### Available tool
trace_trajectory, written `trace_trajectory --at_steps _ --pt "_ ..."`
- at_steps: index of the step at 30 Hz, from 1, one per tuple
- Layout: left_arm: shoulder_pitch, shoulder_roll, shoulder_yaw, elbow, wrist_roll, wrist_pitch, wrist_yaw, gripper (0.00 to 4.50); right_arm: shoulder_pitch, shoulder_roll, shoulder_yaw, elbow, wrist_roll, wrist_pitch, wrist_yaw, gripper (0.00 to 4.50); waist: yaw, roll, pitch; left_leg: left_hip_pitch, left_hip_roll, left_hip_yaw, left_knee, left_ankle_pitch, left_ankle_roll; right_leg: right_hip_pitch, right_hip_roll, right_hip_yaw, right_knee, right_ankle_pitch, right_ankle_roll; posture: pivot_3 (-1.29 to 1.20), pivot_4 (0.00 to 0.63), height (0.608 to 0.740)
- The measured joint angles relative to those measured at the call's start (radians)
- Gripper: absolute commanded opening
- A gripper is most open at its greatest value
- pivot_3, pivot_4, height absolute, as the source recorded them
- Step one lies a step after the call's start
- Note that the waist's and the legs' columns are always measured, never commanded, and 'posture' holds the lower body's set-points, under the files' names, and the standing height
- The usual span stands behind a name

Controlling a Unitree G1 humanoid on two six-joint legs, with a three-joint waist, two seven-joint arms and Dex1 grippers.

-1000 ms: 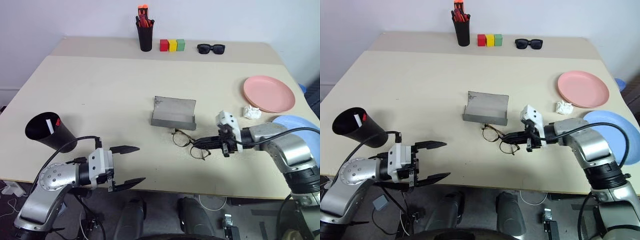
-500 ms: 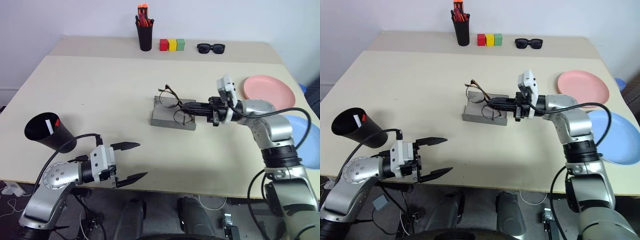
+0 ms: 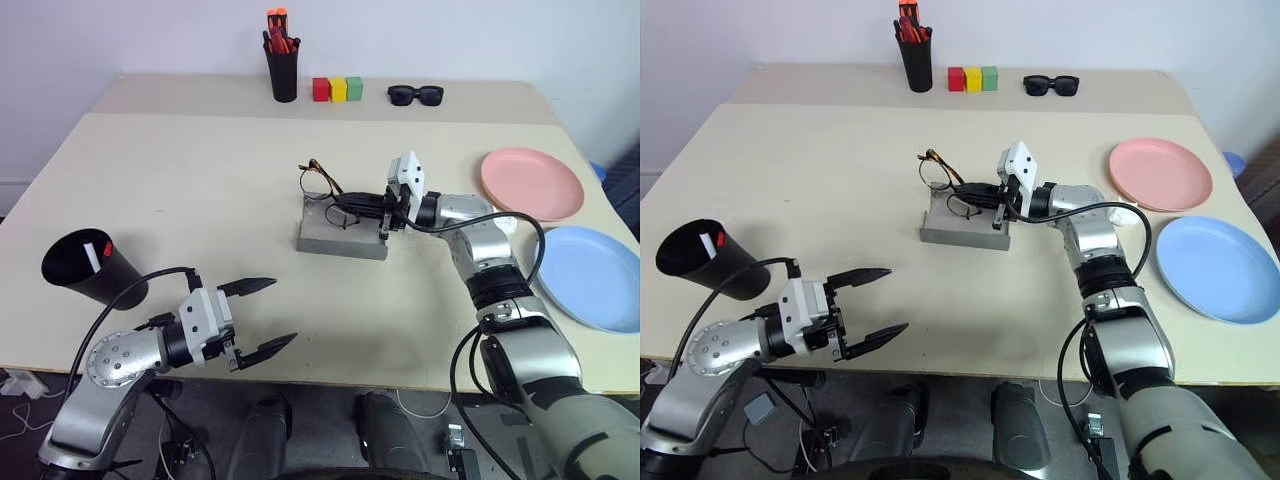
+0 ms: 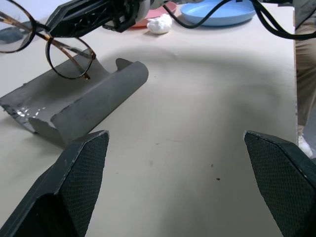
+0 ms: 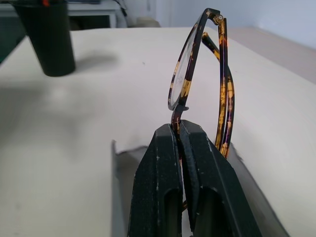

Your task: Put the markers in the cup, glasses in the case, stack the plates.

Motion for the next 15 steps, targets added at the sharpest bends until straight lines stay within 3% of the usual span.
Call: trace_trajectory --at_steps 15 --pt "0.02 0.001 0.004 -0.015 0.005 0.0 0.02 4.5 -0.038 -0.064 0.005 0.056 -0.055 -0.016 0.175 0.01 -0.003 0.002 0.001 0.0 0.0 0.0 0.0 0.0 0.0 -0.001 0.0 0.0 0.003 0.0 0.0 0.0 0.15 0.74"
